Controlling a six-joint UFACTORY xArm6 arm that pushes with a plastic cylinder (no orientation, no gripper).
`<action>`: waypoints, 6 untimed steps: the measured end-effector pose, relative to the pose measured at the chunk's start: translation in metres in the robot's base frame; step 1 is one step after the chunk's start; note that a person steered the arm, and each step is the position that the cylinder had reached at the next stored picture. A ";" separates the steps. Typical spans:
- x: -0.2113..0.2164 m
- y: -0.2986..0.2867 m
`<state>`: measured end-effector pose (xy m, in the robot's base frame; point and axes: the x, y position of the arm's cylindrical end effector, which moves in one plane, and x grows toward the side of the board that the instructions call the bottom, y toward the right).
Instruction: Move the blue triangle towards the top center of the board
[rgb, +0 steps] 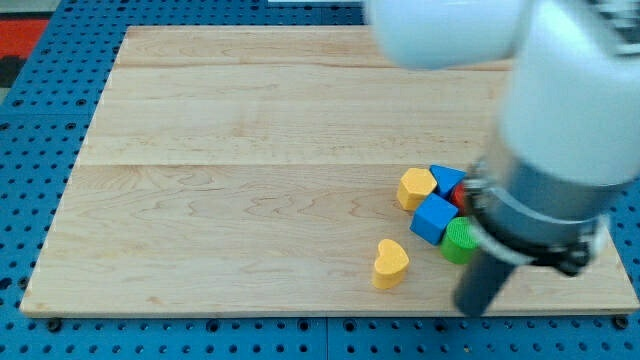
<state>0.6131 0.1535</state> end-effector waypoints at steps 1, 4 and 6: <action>-0.012 0.019; -0.087 -0.016; -0.161 -0.022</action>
